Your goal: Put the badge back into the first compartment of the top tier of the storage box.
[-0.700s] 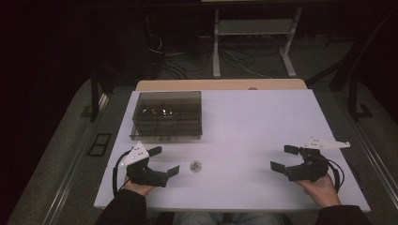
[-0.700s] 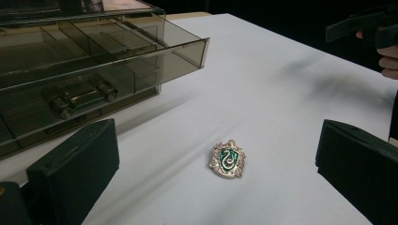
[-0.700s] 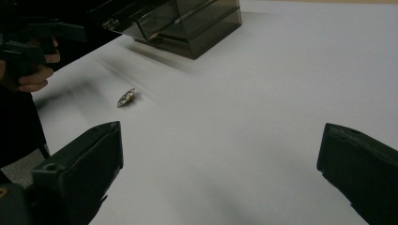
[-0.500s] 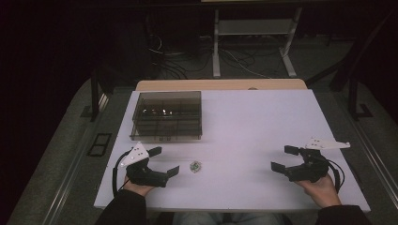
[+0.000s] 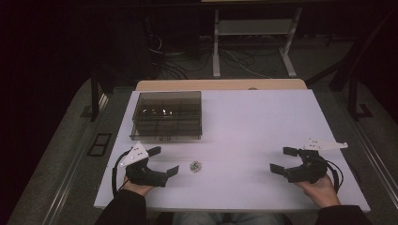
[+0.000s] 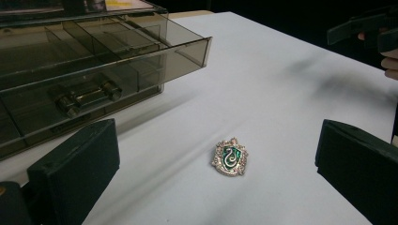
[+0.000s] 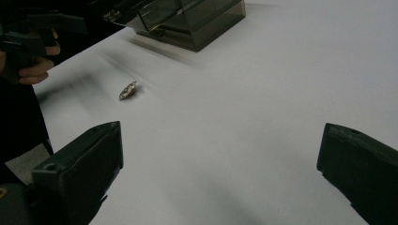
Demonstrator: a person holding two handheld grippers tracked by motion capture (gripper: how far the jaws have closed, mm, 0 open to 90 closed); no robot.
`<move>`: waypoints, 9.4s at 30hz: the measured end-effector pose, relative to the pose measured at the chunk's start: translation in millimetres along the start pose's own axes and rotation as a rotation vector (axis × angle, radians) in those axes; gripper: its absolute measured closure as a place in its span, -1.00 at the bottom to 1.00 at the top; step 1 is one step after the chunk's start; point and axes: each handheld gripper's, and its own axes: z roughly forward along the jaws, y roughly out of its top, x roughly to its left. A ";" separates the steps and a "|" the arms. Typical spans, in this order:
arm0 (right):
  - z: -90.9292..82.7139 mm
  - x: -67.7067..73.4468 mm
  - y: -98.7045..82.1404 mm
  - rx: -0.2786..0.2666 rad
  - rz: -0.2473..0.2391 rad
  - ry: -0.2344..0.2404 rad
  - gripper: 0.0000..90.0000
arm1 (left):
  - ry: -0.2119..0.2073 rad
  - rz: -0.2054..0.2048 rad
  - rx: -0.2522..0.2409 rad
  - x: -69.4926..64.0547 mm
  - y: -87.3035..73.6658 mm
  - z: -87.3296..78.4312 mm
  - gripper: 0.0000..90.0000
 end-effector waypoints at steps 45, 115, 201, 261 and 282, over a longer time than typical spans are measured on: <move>-3.7 -1.1 -1.8 0.011 0.009 0.009 -0.99 | -0.095 0.117 0.182 -18.3 47.9 34.7 -1.00; -0.6 1.2 -2.8 0.056 -0.016 0.021 -0.99 | -0.123 0.243 0.459 -35.0 22.1 99.1 -1.00; -0.9 2.1 -2.9 0.054 -0.014 0.034 -0.99 | -0.192 0.261 0.483 -24.4 42.1 103.7 0.27; -1.7 0.8 -3.3 0.054 -0.017 0.031 -0.99 | -0.171 0.222 0.373 7.4 107.4 38.8 0.27; -2.8 -0.6 -3.6 0.056 -0.021 0.031 -0.99 | -0.123 0.200 0.347 22.6 115.6 15.1 0.27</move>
